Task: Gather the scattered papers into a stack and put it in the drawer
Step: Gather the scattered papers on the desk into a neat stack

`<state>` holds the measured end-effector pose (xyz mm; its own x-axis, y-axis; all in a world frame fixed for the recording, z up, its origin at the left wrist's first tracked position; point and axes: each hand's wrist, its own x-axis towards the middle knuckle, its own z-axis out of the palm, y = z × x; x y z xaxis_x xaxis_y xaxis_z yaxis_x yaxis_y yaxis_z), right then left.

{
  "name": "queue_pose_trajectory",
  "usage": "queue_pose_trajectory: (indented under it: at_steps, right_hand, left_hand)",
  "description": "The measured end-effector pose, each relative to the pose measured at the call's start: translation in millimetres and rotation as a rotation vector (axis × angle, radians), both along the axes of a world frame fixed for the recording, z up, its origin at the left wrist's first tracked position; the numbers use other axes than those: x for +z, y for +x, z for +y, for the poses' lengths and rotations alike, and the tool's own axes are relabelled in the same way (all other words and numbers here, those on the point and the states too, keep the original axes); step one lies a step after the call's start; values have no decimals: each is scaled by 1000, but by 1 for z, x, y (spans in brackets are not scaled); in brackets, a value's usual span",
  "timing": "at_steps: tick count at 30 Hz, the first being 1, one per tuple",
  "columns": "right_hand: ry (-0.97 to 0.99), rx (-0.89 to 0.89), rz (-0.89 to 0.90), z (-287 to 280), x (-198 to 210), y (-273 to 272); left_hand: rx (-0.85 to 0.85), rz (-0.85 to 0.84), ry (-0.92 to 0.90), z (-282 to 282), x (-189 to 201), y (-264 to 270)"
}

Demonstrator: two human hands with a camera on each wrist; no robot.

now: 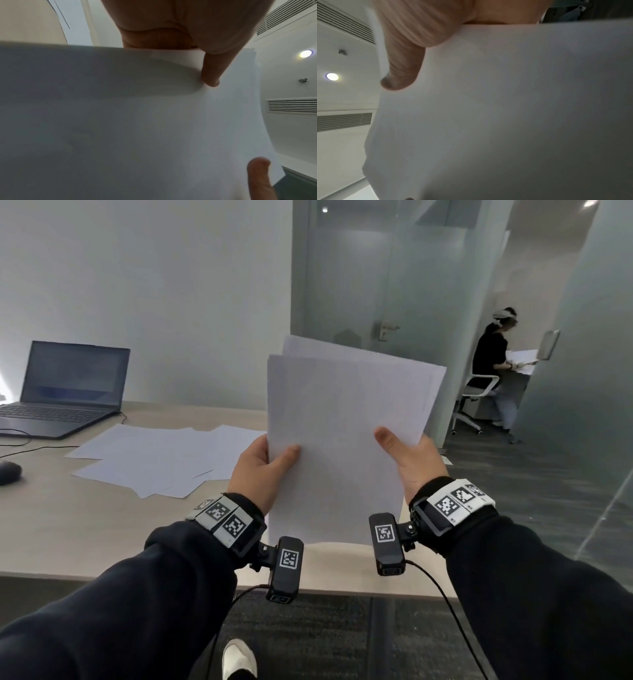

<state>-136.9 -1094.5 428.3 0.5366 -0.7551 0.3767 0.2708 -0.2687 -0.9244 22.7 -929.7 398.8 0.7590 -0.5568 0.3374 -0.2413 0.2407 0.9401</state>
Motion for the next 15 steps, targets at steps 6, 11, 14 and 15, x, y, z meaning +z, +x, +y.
queue_pose_trajectory:
  at_steps: [6, 11, 14, 15]
  right_hand:
    - [86, 9, 135, 3, -44, -13]
    - [141, 33, 240, 8, -81, -19]
    - [114, -11, 277, 7, -80, -20]
    - [114, -24, 294, 5, -78, -21]
  left_hand:
    - [-18, -59, 176, 5, -42, -2]
    - [-39, 3, 273, 3, -66, -9]
    - [-40, 1, 320, 0, -68, -13]
    - [-48, -11, 338, -1, -67, -14]
